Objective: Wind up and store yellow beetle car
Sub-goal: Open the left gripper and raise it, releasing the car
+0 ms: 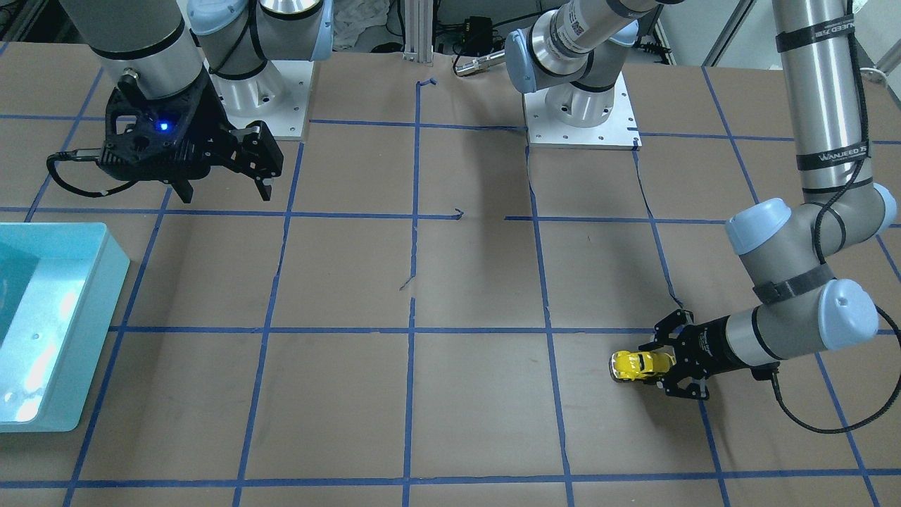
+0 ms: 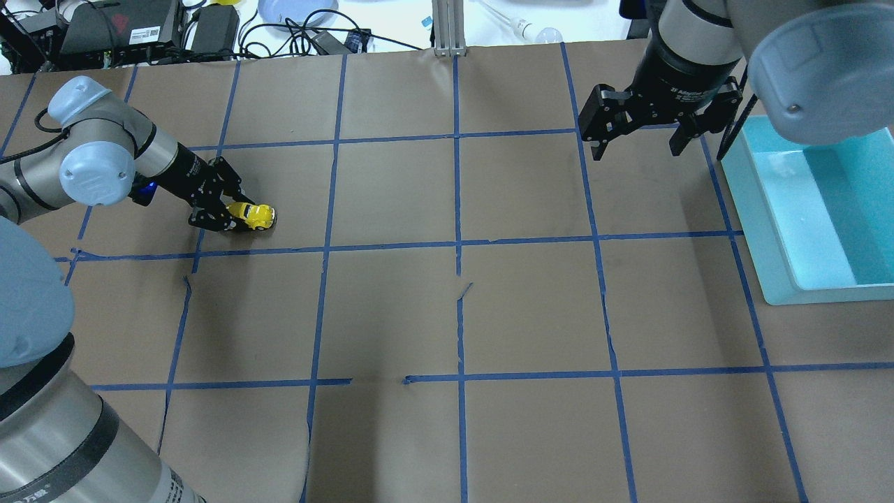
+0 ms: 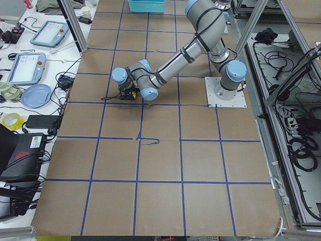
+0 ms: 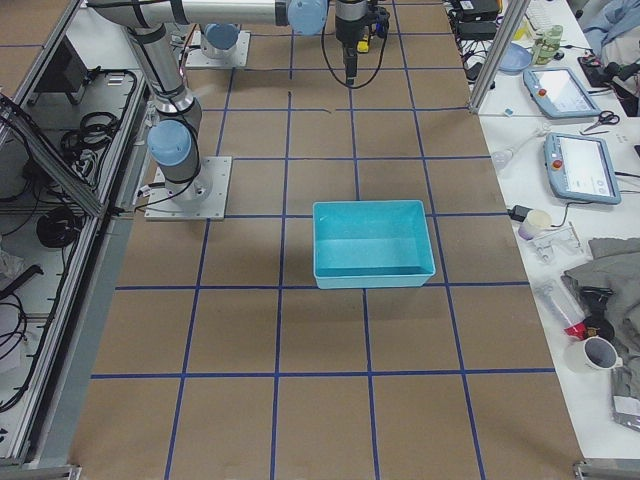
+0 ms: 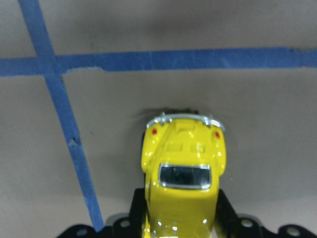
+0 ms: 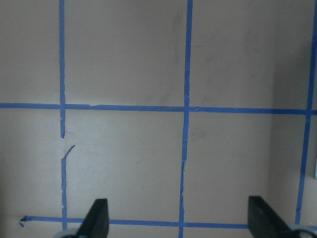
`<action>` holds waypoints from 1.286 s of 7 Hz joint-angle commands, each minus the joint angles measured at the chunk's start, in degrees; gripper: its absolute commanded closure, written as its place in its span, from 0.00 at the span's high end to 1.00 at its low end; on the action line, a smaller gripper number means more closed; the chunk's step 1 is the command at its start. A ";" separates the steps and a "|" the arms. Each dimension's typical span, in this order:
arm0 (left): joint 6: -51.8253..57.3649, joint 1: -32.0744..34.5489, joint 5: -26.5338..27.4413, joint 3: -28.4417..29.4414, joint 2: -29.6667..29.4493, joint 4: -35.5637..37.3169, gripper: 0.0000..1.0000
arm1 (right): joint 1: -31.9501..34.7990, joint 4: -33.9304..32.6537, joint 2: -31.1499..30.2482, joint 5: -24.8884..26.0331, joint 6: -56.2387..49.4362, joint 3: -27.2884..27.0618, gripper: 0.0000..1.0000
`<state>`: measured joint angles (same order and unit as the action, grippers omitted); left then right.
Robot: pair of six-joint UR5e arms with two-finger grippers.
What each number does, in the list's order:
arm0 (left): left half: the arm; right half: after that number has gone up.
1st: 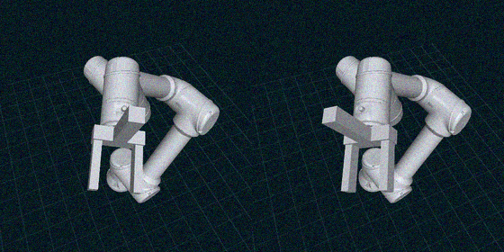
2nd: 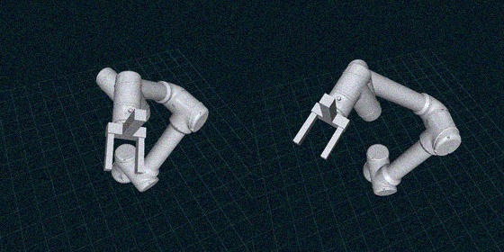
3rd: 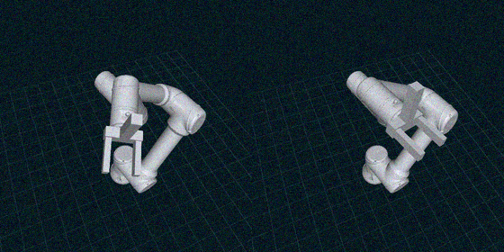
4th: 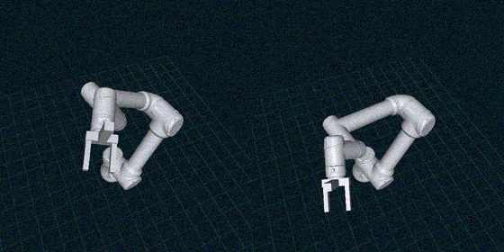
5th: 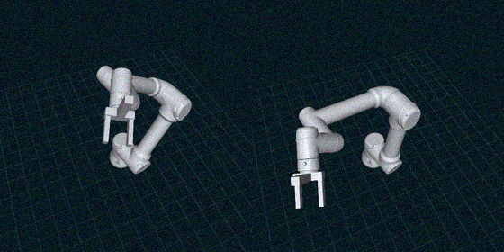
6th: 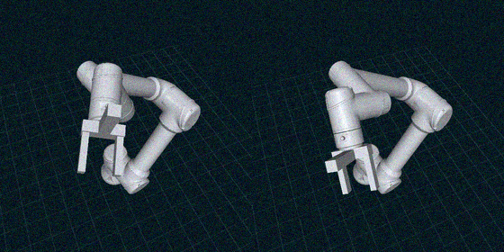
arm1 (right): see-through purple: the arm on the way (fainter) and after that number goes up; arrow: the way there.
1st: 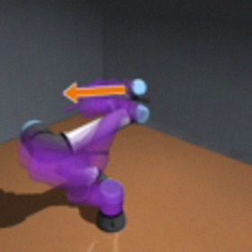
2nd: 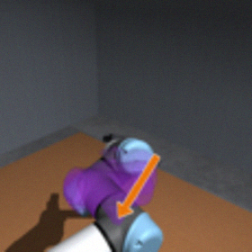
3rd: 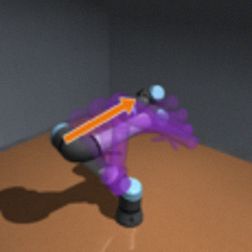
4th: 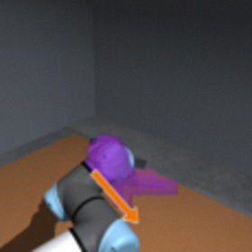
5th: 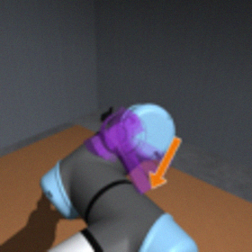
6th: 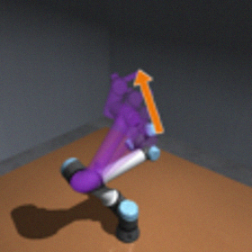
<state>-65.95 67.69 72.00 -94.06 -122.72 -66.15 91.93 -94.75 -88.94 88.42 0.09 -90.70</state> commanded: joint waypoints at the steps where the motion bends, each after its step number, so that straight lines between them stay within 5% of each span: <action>1: -1.28 0.50 -0.01 0.01 1.25 0.23 0.94 | 0.00 0.00 0.00 0.00 0.00 0.00 1.00; 3: -1.20 1.56 2.07 0.28 4.05 -0.38 0.95 | 0.00 0.00 0.00 0.00 0.00 0.00 1.00; 4: 0.89 3.39 8.27 0.71 6.85 -0.39 0.95 | 0.00 0.00 0.00 0.00 0.00 0.00 1.00; 6: 24.14 7.70 9.99 4.38 13.87 -0.47 1.00 | 0.00 0.00 0.00 -0.17 0.00 0.00 1.00; 9: 39.09 13.16 15.71 9.22 21.18 -14.90 1.00 | -0.09 -0.35 0.52 -0.88 0.00 0.09 1.00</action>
<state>-33.87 79.37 85.75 -86.84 -104.61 -73.89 91.86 -94.76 -88.69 87.87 0.09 -90.69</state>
